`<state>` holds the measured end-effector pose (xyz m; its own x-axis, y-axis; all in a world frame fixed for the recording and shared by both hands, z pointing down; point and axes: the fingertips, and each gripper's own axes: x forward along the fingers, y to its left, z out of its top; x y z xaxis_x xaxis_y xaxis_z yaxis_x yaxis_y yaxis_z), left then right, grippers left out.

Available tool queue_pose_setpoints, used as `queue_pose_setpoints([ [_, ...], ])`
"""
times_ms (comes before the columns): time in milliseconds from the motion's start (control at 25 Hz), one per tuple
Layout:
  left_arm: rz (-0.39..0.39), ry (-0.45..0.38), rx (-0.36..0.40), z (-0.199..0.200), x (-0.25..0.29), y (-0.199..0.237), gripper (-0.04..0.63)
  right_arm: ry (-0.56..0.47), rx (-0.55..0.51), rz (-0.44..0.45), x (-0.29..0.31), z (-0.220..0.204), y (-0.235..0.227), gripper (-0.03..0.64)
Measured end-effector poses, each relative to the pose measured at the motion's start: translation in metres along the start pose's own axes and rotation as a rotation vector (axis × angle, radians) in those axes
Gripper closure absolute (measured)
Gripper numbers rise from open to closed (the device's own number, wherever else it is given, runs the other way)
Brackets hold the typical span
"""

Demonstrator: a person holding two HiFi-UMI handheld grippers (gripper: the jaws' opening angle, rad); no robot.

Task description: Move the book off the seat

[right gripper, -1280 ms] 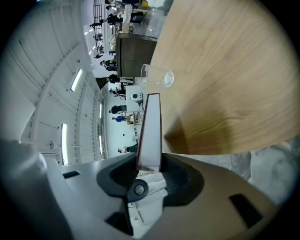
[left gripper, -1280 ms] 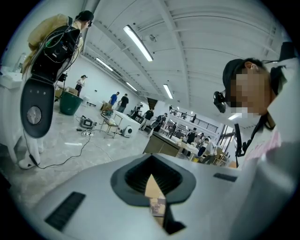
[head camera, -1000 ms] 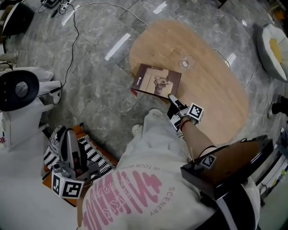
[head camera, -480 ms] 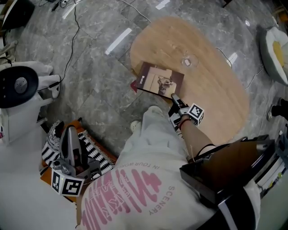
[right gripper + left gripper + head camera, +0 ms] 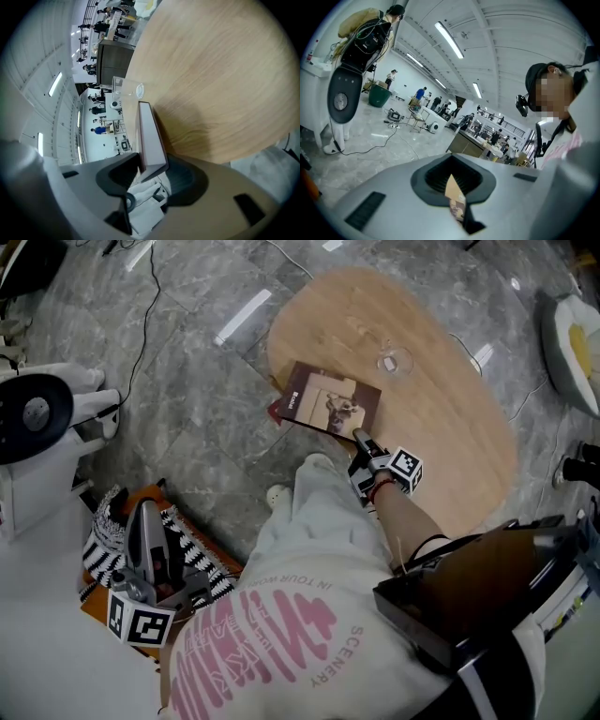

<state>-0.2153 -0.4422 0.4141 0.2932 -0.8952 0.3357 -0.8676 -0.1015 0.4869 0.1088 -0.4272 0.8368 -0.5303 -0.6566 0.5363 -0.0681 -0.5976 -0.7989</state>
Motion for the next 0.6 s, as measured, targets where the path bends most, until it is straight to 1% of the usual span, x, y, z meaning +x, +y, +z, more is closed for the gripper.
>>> queue_pose_setpoints([
  [160, -0.002, 0.003, -0.007, -0.004, -0.002, 0.001, 0.588, -0.002, -0.022, -0.036, 0.001, 0.003, -0.002, 0.433],
  [320, 0.016, -0.012, -0.014, -0.002, -0.006, 0.005, 0.588, -0.007, -0.060, -0.079, 0.001, 0.007, -0.006, 0.422],
  [400, 0.018, -0.016, -0.015, -0.002, -0.006, 0.005, 0.588, -0.014, -0.071, -0.120, 0.001, 0.010, -0.011, 0.413],
  [600, 0.031, -0.018, -0.019, -0.003, -0.009, 0.005, 0.588, 0.014, -0.125, -0.229, 0.001, 0.013, -0.021, 0.394],
])
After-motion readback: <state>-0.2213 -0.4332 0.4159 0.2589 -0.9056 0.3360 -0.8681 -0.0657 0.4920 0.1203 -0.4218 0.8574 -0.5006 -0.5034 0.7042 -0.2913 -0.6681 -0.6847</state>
